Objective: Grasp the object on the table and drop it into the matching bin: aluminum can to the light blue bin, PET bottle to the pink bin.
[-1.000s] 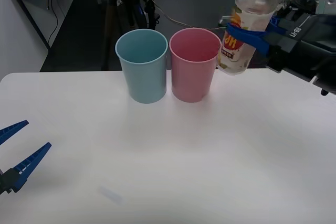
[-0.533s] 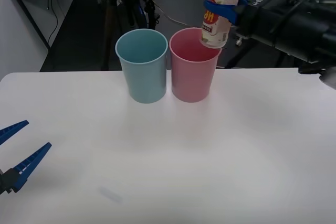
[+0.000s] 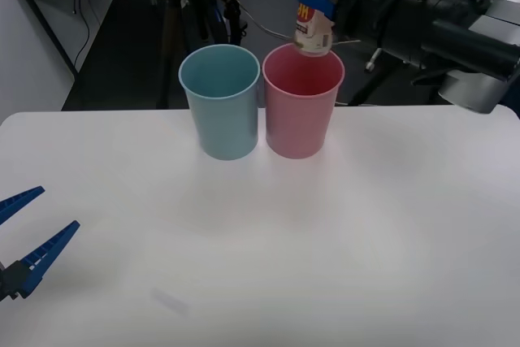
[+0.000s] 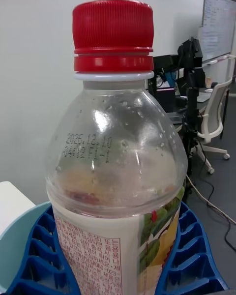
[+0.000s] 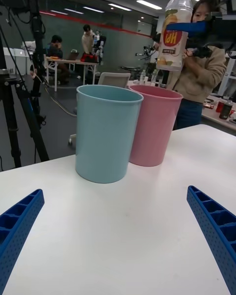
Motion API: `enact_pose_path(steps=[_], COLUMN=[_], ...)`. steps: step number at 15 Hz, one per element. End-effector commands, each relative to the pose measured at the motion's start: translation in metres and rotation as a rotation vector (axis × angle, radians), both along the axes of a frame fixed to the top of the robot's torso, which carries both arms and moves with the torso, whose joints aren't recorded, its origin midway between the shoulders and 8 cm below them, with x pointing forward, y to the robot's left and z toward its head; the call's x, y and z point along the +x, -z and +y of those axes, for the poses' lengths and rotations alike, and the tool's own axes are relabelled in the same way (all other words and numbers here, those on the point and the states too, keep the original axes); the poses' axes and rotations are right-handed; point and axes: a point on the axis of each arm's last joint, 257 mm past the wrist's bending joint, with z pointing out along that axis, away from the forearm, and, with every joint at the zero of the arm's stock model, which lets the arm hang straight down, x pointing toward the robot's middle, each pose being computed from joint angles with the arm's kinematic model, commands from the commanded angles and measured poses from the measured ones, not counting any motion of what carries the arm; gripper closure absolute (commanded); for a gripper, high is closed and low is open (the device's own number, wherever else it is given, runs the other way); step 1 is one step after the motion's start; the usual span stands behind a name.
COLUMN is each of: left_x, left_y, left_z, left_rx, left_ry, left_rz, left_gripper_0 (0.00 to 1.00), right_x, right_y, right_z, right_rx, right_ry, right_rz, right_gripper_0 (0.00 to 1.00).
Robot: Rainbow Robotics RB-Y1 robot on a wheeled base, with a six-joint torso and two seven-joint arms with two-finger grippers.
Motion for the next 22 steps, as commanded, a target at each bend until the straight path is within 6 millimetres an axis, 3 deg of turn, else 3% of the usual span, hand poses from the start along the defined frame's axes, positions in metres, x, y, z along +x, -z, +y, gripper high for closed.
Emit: enact_pose_path(steps=[1,10,11,12,13,22], left_x=[0.0000,0.0000,0.0000,0.0000,0.0000,0.0000], left_y=[0.0000,0.0000,0.0000,0.0000,0.0000,0.0000], left_z=[0.0000,0.0000,0.0000,0.0000,0.0000,0.0000], left_rx=[0.000,0.000,0.000,0.000,0.000,0.000], left_ry=[0.000,0.000,0.000,0.000,0.000,0.000], left_rz=[0.000,0.000,0.000,0.000,0.000,0.000], left_gripper_0=[0.00,0.00,0.00,0.00,0.00,0.00], right_x=[0.0146,0.0185,0.0189,0.0189,0.0189,0.0177], right_y=[0.0000,0.0048,0.0050,0.0050,0.0050,0.0022], right_z=[0.0012,0.0071,0.0065,0.0065,0.0065,0.0092], right_rx=[-0.005,-0.025,-0.024,-0.023,-0.023,-0.037], right_ry=[0.024,0.025,0.026,0.026,0.026,0.022], right_rz=[-0.011,-0.025,-0.024,-0.023,-0.023,-0.039], right_gripper_0=[1.00,1.00,0.80,0.28,0.00,0.00])
